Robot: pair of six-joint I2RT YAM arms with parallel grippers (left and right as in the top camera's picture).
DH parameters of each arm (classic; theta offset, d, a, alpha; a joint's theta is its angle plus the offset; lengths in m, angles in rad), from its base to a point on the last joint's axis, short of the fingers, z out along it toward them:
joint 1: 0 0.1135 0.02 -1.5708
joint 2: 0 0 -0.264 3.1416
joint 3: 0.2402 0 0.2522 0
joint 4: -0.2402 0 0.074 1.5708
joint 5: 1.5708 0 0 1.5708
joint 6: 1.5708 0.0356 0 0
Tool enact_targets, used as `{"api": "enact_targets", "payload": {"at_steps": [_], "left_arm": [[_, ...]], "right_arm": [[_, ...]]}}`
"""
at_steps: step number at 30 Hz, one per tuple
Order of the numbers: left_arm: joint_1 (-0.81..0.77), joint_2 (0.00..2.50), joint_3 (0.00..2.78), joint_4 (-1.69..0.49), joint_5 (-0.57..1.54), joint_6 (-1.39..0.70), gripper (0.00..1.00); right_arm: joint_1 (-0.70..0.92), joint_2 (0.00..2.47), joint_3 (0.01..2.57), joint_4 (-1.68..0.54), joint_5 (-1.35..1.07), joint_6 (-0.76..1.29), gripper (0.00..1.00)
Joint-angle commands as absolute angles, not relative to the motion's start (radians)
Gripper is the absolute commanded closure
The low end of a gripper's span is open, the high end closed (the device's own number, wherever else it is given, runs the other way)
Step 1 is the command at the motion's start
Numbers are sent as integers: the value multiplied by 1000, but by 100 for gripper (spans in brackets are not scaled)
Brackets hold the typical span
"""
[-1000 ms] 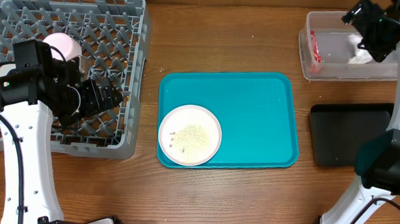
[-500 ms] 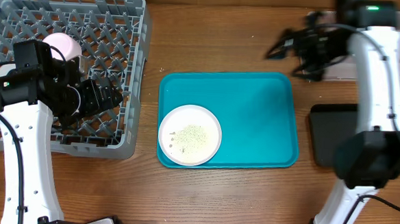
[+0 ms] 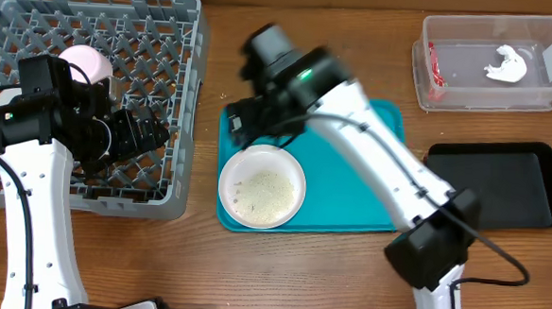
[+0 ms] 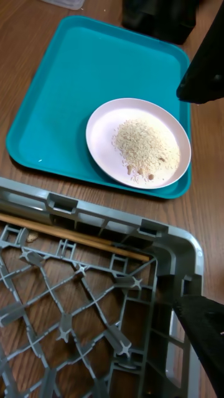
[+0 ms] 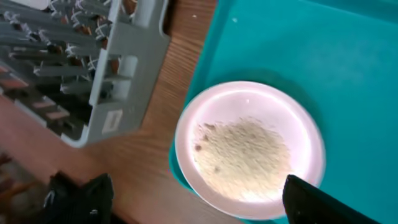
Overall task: Sort waste into correct bins and load items into the dishwasher
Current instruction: 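Carry the tissue right and release it into the clear bin, then raise the right gripper and park it above the bin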
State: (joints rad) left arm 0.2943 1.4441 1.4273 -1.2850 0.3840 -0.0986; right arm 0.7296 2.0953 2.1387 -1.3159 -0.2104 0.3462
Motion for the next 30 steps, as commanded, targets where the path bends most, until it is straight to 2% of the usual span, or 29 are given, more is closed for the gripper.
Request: {"api": "enact_targets", "payload": {"at_steps": [1, 5, 10, 25, 30], "left_arm": [[294, 1442, 1426, -1281, 381, -105, 0], [294, 1442, 1426, -1281, 381, -105, 0], [294, 1442, 1426, -1281, 381, -105, 0], [294, 1442, 1426, -1280, 381, -105, 0], [294, 1442, 1426, -1281, 381, -105, 0]], "right_arm": [[789, 2106, 2091, -1255, -53, 534, 12], [809, 2105, 2081, -1233, 28, 633, 6], [730, 2101, 2083, -1238, 56, 591, 0], [92, 2101, 2083, -1493, -8, 576, 0], [-60, 2101, 2082, -1490, -10, 576, 0]]}}
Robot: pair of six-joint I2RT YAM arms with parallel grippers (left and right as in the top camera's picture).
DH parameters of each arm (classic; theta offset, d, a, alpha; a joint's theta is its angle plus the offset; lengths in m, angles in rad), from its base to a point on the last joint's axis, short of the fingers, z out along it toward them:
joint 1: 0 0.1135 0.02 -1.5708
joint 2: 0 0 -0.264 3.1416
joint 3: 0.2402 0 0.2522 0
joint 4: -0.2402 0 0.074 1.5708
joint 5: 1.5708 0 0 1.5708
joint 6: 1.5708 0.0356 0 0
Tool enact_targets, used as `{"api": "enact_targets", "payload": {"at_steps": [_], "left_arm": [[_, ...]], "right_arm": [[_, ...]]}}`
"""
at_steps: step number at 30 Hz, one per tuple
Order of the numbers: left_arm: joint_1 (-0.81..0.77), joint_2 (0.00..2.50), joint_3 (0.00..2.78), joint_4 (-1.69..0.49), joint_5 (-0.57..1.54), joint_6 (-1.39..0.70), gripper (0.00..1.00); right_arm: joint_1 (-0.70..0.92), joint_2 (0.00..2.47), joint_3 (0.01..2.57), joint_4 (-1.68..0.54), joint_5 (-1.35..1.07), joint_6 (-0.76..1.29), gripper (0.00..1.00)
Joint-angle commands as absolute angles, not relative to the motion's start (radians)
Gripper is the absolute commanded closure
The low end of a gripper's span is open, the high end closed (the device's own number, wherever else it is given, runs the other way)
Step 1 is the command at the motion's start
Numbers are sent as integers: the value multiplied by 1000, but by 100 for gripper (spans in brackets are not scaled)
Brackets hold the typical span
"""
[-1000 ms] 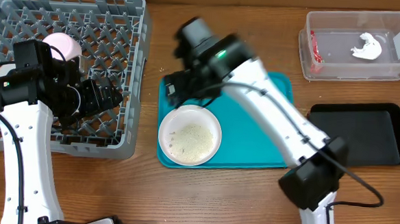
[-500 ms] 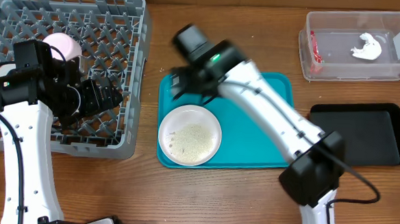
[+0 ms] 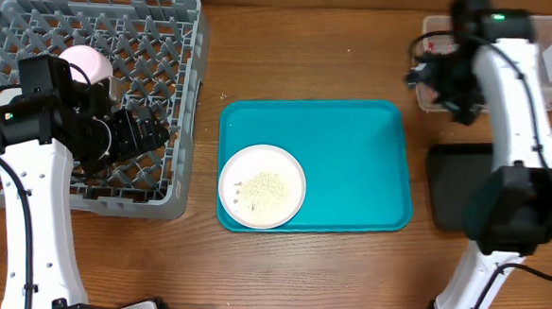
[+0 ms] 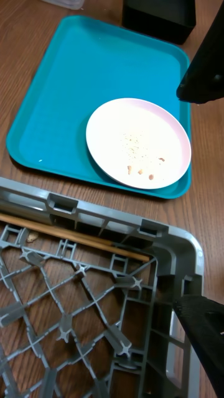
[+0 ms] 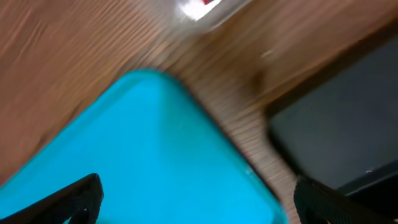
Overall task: Sort waste into correct bins and load items into the dishwasher
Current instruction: 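Raise the right gripper and park it above the bin, then move the left gripper from the rack to the white plate's rim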
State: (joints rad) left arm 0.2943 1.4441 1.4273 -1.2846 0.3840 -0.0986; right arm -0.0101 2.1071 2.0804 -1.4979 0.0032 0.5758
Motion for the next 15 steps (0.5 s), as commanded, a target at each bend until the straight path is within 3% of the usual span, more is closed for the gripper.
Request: {"api": "enact_targets", "payload": {"at_steps": [1, 10, 15], "left_arm": [[294, 1442, 1426, -1281, 381, -105, 0], [294, 1442, 1426, -1202, 405, -139, 0], [274, 1442, 1421, -1312, 719, -382, 0]], "right_arm": [[-101, 2101, 2082, -1488, -17, 577, 0], [-236, 2101, 2082, -1487, -54, 576, 0], [-241, 2101, 2082, -1486, -54, 576, 0]]}}
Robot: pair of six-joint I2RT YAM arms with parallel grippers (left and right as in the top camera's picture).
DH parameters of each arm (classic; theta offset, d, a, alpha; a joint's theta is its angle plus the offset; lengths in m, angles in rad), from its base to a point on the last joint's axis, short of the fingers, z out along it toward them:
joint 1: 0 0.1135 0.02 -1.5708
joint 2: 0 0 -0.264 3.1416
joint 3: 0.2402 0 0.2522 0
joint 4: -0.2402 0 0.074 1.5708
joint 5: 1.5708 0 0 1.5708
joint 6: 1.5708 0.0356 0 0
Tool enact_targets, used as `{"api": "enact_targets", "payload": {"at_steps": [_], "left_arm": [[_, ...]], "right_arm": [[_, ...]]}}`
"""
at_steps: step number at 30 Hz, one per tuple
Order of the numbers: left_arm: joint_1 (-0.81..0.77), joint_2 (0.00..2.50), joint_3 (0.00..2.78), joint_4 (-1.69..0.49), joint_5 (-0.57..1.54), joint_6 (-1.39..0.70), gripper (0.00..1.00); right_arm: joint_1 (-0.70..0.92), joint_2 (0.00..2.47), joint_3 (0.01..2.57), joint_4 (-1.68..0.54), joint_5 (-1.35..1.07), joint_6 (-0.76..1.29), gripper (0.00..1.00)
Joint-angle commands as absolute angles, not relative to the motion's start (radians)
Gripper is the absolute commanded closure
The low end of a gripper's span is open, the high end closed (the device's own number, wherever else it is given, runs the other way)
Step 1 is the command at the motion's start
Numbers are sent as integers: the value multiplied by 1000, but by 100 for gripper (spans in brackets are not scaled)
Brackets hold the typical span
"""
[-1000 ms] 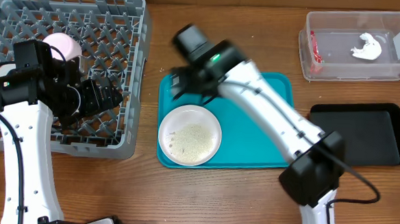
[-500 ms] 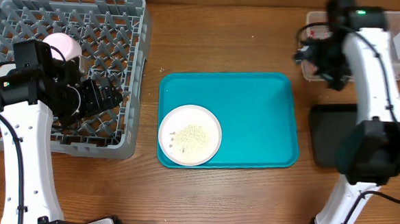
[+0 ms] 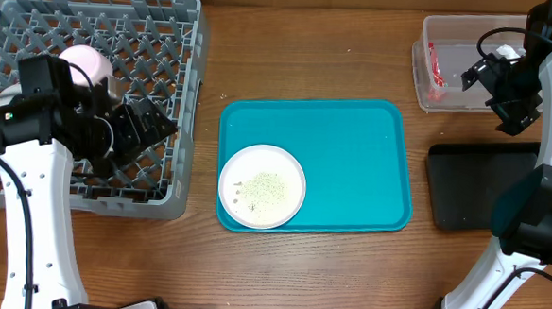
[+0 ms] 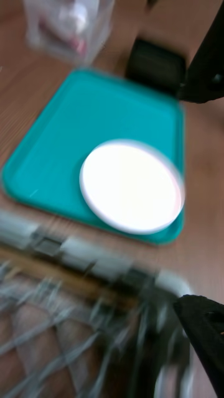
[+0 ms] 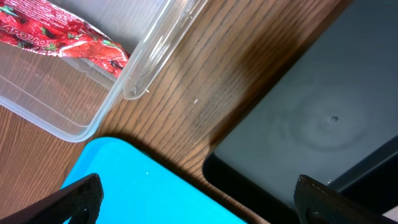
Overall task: Sort waste into correct bins and load items into the dishwasher
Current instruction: 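Move the left gripper from the rack to the white plate's rim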
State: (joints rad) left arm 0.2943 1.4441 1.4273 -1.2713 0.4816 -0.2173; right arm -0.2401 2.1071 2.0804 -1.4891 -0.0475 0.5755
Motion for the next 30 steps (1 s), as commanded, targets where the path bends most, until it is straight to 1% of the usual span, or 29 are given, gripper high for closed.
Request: {"api": "enact_targets", "payload": {"at_steps": [1, 2, 3, 5, 10, 14, 15, 16, 20, 22, 28, 29, 30], "left_arm": [[225, 1442, 1417, -1298, 818, -362, 0], [196, 1442, 1416, -1286, 841, -345, 0], [108, 1442, 1416, -1263, 849, -319, 0], [-7, 1445, 1416, -1232, 824, -310, 0], [-353, 1460, 1416, -1045, 680, -311, 0], [-536, 1466, 1416, -914, 558, -316, 0], [-606, 1474, 1416, -863, 480, -324, 0], [-642, 1482, 1416, -846, 424, -340, 0], [-759, 1553, 1416, -866, 88, -480, 0], [-795, 1618, 1416, -899, -28, -506, 0], [-807, 1793, 1416, -937, -104, -503, 0], [-807, 1818, 1416, -932, -124, -506, 1], [-807, 1837, 1416, -926, -139, -506, 5]], "right_arm": [[-241, 2101, 2082, -1486, -54, 576, 0], [-240, 2101, 2082, -1486, -54, 576, 0], [-239, 2101, 2082, -1486, -54, 576, 0], [-239, 2101, 2082, -1486, -54, 576, 0], [-239, 2101, 2082, -1486, -54, 576, 0], [-239, 2101, 2082, -1486, -54, 576, 0], [-239, 2101, 2082, -1486, -54, 576, 0], [-239, 2101, 2082, -1486, -54, 576, 0], [-239, 2101, 2082, -1486, -54, 576, 0], [-239, 2101, 2082, -1486, -54, 576, 0], [-239, 2101, 2082, -1486, -54, 576, 0], [-239, 2101, 2082, -1486, -54, 576, 0], [-239, 2101, 2082, -1486, -54, 576, 0]]}}
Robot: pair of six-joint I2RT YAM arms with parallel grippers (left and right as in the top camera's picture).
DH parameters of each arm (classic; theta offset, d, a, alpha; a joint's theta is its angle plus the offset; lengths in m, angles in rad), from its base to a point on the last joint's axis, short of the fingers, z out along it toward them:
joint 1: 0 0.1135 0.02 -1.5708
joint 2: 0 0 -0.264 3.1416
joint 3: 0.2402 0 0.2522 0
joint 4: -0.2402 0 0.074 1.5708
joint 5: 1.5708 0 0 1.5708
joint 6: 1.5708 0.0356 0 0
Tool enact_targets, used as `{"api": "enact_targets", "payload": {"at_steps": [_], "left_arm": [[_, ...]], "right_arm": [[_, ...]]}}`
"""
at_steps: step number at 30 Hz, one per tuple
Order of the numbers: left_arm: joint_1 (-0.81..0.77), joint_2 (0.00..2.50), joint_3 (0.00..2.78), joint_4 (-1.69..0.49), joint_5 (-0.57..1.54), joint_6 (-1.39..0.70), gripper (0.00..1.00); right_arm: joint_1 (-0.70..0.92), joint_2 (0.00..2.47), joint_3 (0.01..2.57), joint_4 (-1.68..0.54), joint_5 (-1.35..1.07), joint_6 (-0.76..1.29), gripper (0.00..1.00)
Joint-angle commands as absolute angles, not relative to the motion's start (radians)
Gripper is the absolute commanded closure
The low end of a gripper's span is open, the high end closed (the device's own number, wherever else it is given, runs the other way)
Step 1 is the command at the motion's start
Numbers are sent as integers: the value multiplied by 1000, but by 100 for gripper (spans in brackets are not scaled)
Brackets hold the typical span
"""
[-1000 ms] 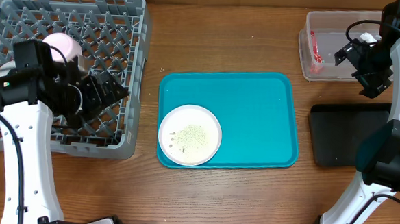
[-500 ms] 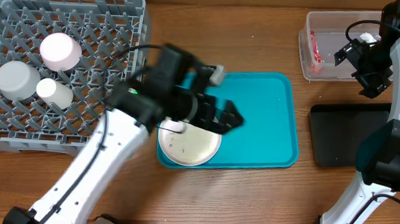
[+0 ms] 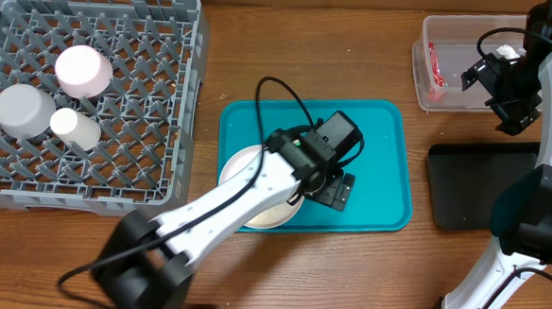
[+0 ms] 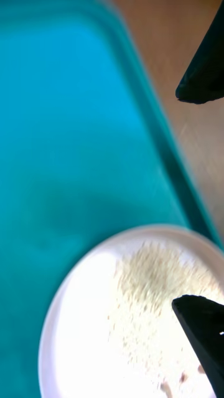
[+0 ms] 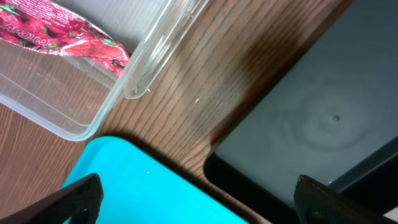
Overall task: Sort waste into correct bins and load items into the dishwasher
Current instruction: 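Move the left gripper from the rack to the white plate's rim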
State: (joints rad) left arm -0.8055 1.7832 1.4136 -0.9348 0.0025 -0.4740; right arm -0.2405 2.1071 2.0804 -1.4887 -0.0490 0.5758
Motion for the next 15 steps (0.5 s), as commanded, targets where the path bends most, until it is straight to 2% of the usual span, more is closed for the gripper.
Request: {"api": "enact_targets", "payload": {"at_steps": [1, 2, 3, 5, 10, 15], "left_arm": [[-808, 1859, 1416, -918, -149, -506, 10], [-808, 1874, 1416, -912, -150, -506, 20], [-808, 1909, 1416, -899, -150, -514, 37], [-808, 1938, 1416, -896, -150, -530, 48], [-819, 1994, 1416, -889, -149, -581, 58], [-831, 2032, 1416, -883, -138, -644, 60]], "right_arm": [[-239, 2101, 2082, -1486, -54, 576, 0], [-239, 2101, 2082, -1486, -54, 576, 0], [-239, 2101, 2082, -1486, -54, 576, 0], [-239, 2101, 2082, -1486, -54, 576, 0], [-239, 2101, 2082, -1486, -54, 576, 0], [-239, 2101, 2082, -1486, -54, 576, 0]]}}
